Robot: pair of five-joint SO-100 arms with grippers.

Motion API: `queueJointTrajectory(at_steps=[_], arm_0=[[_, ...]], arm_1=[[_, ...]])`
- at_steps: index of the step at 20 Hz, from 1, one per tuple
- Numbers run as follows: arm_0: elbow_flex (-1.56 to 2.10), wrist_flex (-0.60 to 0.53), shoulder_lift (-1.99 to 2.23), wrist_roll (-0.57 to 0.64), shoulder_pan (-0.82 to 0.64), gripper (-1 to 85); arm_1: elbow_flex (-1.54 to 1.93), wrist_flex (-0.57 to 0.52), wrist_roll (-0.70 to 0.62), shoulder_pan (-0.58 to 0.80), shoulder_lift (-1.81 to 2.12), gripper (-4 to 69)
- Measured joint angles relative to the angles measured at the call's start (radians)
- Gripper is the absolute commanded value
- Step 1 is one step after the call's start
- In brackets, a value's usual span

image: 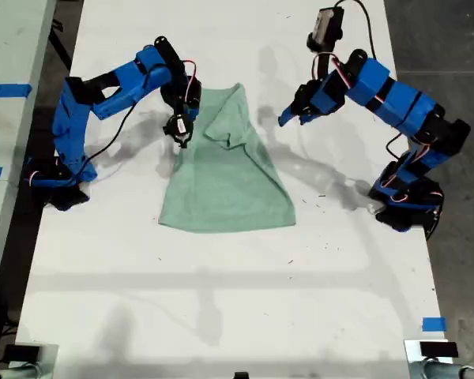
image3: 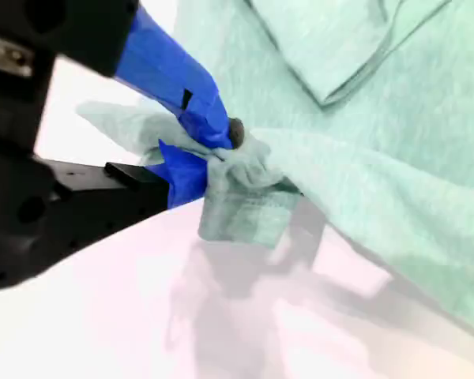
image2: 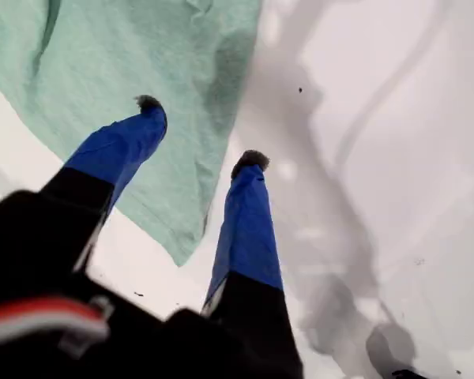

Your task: Fold tshirt

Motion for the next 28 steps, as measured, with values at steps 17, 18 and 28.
queueJointTrajectory(at_steps=[17, 18, 28], arm_0=[[0.0, 0.052, 0.032, 0.1, 0.115, 32.7], [0.015, 0.084, 0.081, 0.064, 0.115, 32.7], [0.661, 0.069, 0.483, -0.337, 0.354, 25.7]], arm_1=[[0.043, -0.035, 0.0, -0.018, 0.0, 21.3], [0.055, -0.035, 0.002, -0.031, 0.0, 22.0], [0.337, -0.153, 0.144, -0.293, 0.041, 24.3]])
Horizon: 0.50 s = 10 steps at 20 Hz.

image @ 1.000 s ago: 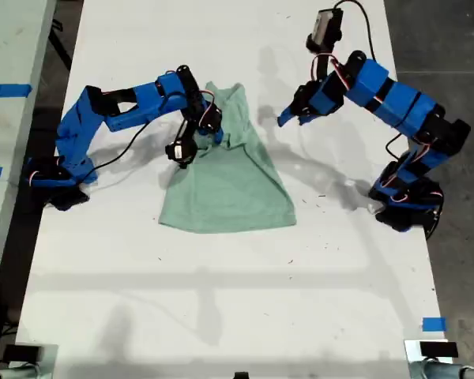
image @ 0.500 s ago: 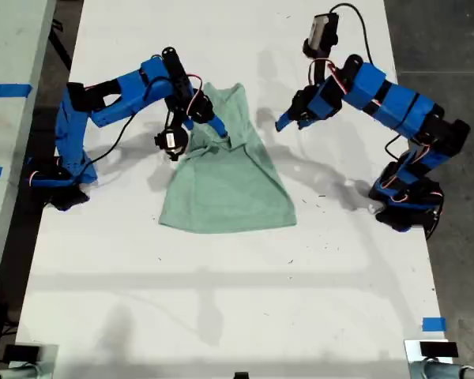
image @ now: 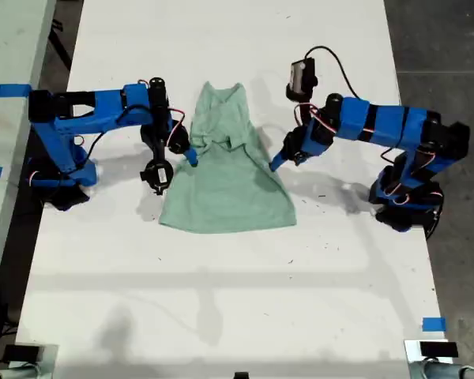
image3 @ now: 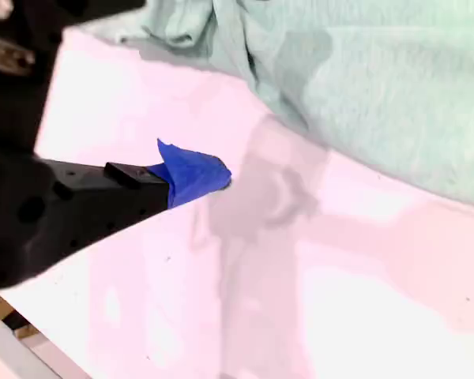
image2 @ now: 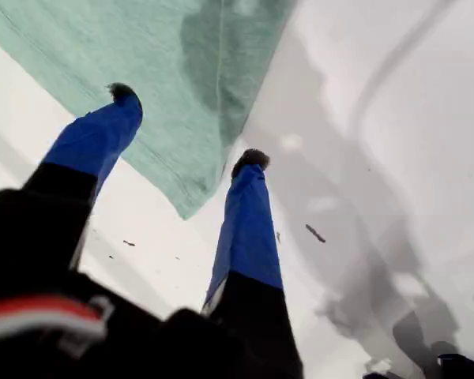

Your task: Fold tshirt

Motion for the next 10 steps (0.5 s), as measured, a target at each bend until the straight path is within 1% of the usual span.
queueJointTrajectory(at_steps=[1, 3, 5, 7, 10], arm_0=[[0.058, -0.017, 0.038, -0.041, 0.026, 25.7], [0.173, -0.071, 0.118, -0.112, 0.083, 29.2], [0.256, -0.091, 0.173, -0.17, 0.118, 29.2], [0.29, -0.091, 0.206, -0.204, 0.123, 29.6], [0.304, -0.097, 0.225, -0.215, 0.135, 27.8]], arm_1=[[0.034, -0.025, 0.017, -0.029, 0.002, 25.1], [0.104, -0.074, 0.054, -0.08, 0.003, 25.4], [0.161, -0.112, 0.081, -0.109, 0.005, 25.7], [0.189, -0.13, 0.091, -0.118, 0.005, 25.8], [0.213, -0.156, 0.109, -0.132, 0.005, 25.6]])
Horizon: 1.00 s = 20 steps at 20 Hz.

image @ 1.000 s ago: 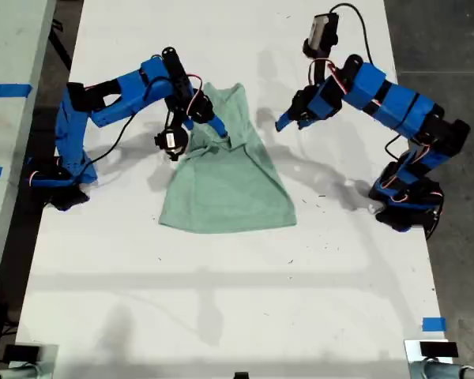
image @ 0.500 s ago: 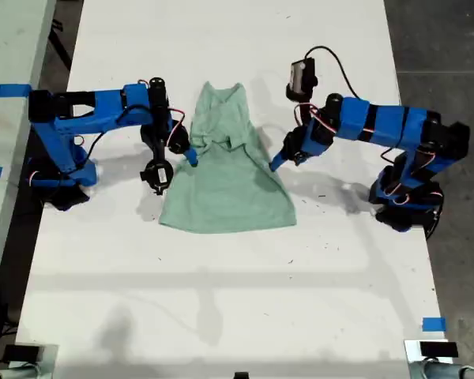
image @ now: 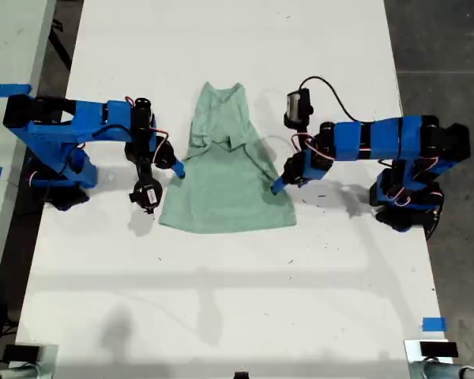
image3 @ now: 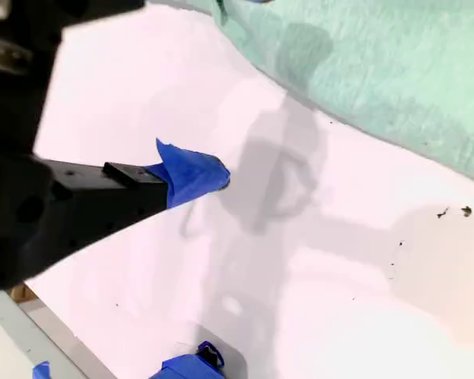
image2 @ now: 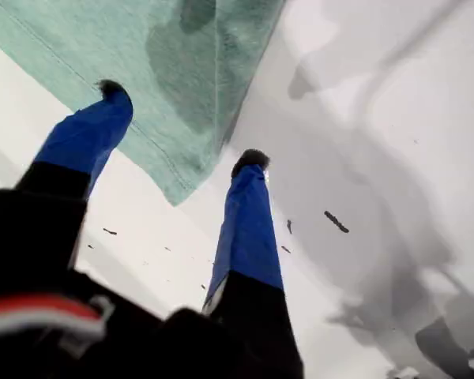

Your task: Fold tshirt

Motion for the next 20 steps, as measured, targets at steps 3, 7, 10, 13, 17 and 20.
queueJointTrajectory(at_steps=[3, 7, 10, 13, 17, 20], arm_0=[[0.0, -0.008, 0.002, -0.023, 0.017, 27.7], [0.008, -0.018, 0.002, -0.023, 0.025, 27.3], [0.008, -0.018, 0.002, -0.031, 0.029, 27.1], [0.018, -0.017, 0.005, -0.032, 0.037, 26.6], [0.043, -0.017, 0.046, -0.051, 0.035, 26.2], [0.058, -0.018, 0.071, -0.051, 0.04, 26.0]], arm_1=[[0.025, -0.038, 0.005, -0.011, 0.0, 25.8], [0.069, -0.132, 0.02, -0.035, -0.025, 26.0], [0.077, -0.213, 0.044, -0.055, -0.153, 26.2], [0.046, -0.247, 0.063, -0.071, -0.262, 20.1], [-0.014, -0.25, 0.077, -0.077, -0.327, 1.2], [-0.038, -0.264, 0.083, -0.084, -0.35, -1.5]])
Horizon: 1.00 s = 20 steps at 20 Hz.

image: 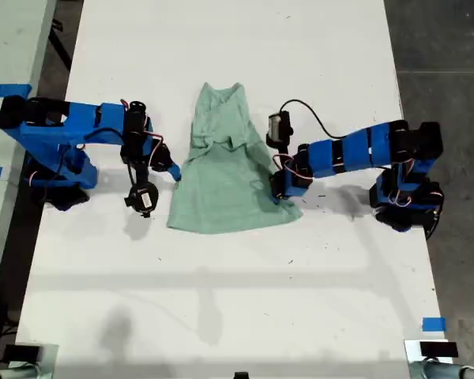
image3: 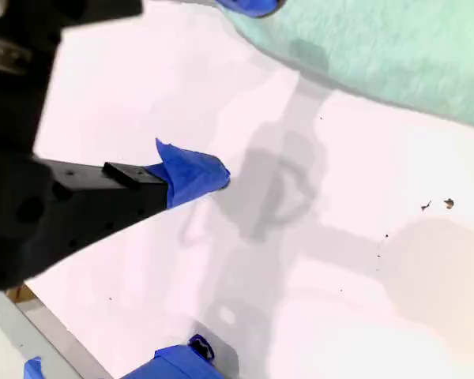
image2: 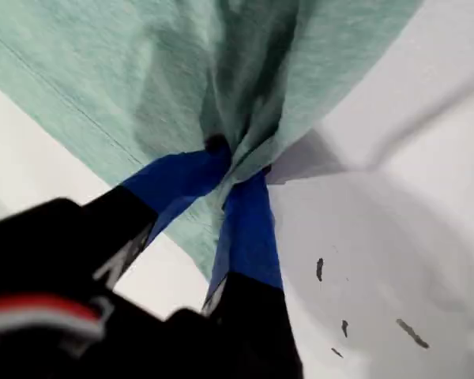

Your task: Fold tshirt

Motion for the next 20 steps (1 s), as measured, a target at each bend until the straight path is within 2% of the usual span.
queueJointTrajectory(at_steps=[3, 5, 9, 11, 16, 19, 20], arm_0=[[0.002, 0.0, 0.0, 0.0, 0.0, 25.8], [0.006, 0.006, 0.002, 0.0, 0.0, 25.7], [0.018, -0.017, 0.003, 0.0, 0.003, 25.7], [0.028, -0.012, 0.005, -0.002, 0.003, 25.8], [0.037, -0.034, 0.017, -0.002, 0.005, 25.6], [0.043, -0.034, 0.018, 0.0, 0.005, 25.6], [0.043, -0.038, 0.018, 0.0, 0.005, 25.6]], arm_1=[[-0.005, 0.0, 0.0, 0.002, 0.0, -1.5], [-0.055, 0.044, 0.006, 0.0, -0.005, -1.9], [-0.215, 0.33, 0.037, -0.003, -0.014, -2.0], [-0.334, 0.399, 0.055, -0.005, -0.017, -2.0], [-0.732, 0.497, 0.123, -0.02, -0.242, -2.0], [-0.897, 0.489, 0.167, -0.026, -0.383, -2.1], [-0.913, 0.457, 0.175, -0.026, -0.411, -2.0]])
